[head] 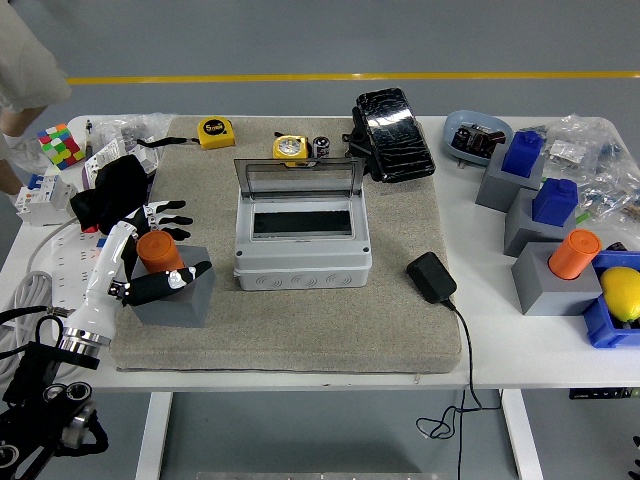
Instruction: Fetch the battery,place it into the box,close the lid of the box
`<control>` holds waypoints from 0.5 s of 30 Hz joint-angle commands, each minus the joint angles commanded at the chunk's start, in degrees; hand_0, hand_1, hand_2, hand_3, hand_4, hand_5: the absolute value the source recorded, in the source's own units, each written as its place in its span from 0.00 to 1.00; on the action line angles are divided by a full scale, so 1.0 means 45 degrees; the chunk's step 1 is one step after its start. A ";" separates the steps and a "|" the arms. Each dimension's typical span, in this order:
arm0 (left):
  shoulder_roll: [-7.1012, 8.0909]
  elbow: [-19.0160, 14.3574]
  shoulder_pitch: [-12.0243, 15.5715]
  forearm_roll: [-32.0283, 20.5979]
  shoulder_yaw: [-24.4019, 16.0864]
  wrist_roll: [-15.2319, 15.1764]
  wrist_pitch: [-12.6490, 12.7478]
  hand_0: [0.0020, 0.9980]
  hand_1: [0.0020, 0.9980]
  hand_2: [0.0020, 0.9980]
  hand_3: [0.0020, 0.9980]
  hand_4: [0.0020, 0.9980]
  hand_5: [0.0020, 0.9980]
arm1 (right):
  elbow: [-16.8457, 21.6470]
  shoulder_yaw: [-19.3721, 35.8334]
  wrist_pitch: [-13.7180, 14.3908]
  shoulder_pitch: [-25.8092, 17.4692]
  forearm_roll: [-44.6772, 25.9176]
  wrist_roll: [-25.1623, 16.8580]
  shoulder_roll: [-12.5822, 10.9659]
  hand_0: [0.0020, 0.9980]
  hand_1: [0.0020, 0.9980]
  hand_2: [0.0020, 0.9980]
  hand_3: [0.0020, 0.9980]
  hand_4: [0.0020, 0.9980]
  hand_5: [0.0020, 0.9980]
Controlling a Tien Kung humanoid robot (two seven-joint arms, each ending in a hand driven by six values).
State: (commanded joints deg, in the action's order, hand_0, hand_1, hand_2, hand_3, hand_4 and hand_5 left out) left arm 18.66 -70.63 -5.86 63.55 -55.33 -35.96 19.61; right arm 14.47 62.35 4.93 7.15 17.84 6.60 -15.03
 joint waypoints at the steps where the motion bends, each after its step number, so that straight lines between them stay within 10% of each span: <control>1: -0.0009 0.0014 -0.0014 -0.0014 0.0007 -0.0005 -0.0003 0.42 0.46 0.54 0.68 1.00 0.00 | -0.0001 -0.0001 -0.0001 0.0000 0.0000 0.0002 0.0000 0.63 0.66 0.65 0.54 0.96 0.44; 2: -0.0018 0.0031 -0.0029 -0.0029 0.0015 -0.0010 -0.0006 0.20 0.29 0.40 0.49 1.00 0.00 | -0.0003 -0.0003 -0.0003 0.0001 -0.0001 0.0003 0.0001 0.63 0.66 0.65 0.54 0.96 0.44; 15: -0.0191 0.0331 -0.0386 -0.0484 0.0369 -0.0225 0.0112 0.10 0.11 0.24 0.27 0.95 0.00 | 0.0011 -0.0007 0.0023 0.0014 -0.0020 0.0025 0.0014 0.63 0.66 0.65 0.54 0.96 0.44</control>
State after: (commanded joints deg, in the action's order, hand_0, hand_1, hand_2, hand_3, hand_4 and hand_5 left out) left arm 17.80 -69.14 -7.60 61.37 -53.67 -36.98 20.11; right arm 14.52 62.31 5.03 7.21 17.75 6.71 -14.96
